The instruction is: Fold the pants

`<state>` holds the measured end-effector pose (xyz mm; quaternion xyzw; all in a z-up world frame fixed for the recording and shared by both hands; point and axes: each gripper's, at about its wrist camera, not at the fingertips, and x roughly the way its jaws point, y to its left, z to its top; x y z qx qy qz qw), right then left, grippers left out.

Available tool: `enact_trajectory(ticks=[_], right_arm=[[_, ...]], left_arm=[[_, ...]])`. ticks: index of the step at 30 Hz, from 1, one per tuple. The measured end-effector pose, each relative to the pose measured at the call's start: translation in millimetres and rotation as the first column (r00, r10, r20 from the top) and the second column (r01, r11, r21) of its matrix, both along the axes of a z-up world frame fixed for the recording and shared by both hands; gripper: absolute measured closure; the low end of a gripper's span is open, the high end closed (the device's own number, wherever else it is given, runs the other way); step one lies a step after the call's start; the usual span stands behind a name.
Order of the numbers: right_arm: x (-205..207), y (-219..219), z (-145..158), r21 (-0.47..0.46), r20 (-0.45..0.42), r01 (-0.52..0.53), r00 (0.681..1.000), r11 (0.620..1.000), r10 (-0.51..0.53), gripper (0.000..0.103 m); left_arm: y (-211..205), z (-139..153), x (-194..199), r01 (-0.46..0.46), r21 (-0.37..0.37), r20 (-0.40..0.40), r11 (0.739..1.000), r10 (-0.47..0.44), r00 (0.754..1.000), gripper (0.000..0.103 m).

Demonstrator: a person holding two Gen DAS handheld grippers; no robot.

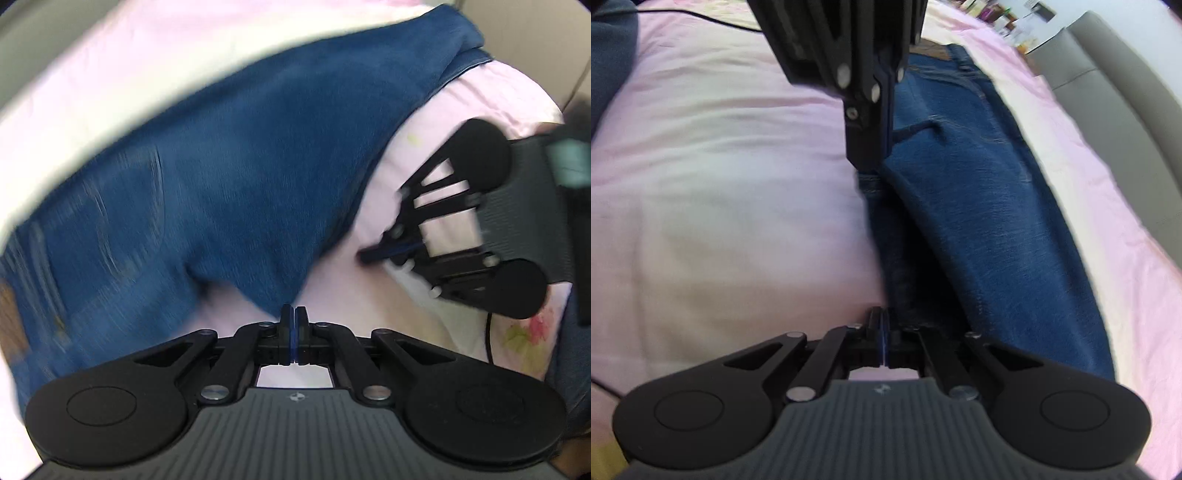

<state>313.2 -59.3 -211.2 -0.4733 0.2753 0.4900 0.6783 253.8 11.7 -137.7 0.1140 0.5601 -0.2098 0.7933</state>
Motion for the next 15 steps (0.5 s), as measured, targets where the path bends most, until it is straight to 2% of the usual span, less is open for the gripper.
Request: enact_trajectory(ticks=[3,6,8,10,11,12,15], right_arm=[[-14.2,-12.0,3.0,-0.013,0.055,0.009,0.998,1.000,-0.008,0.103],[-12.0,-34.7,10.7,0.028,0.012,0.130,0.991,0.991,-0.130,0.103],[-4.0,-62.3,16.5,0.057,-0.004,0.242,0.970,0.969,-0.242,0.103],[12.2,-100.0,20.3,0.071,-0.019,0.385,0.923,0.920,-0.384,0.103],[21.6,-120.3,21.6,0.077,-0.021,0.458,0.889,0.886,-0.458,0.103],[30.9,-140.4,23.3,0.083,-0.022,0.528,0.849,0.845,-0.528,0.103],[59.0,-205.5,28.7,0.107,-0.017,0.706,0.705,0.700,-0.709,0.103]], left_arm=[[6.5,-11.1,-8.0,-0.028,0.016,-0.019,0.999,0.028,0.999,0.103],[14.1,3.5,-21.2,-0.044,-0.040,0.025,0.998,0.045,0.999,0.101],[15.2,19.5,-26.9,-0.055,-0.054,0.084,0.997,0.060,0.995,0.098],[14.3,35.9,-26.0,-0.073,-0.061,0.143,0.995,0.081,0.986,0.096],[12.9,43.5,-22.6,-0.086,-0.062,0.168,0.994,0.095,0.981,0.096],[11.1,50.1,-18.2,-0.100,-0.063,0.190,0.993,0.110,0.976,0.095],[3.3,58.8,4.2,-0.131,-0.063,0.236,0.989,0.142,0.961,0.093]])
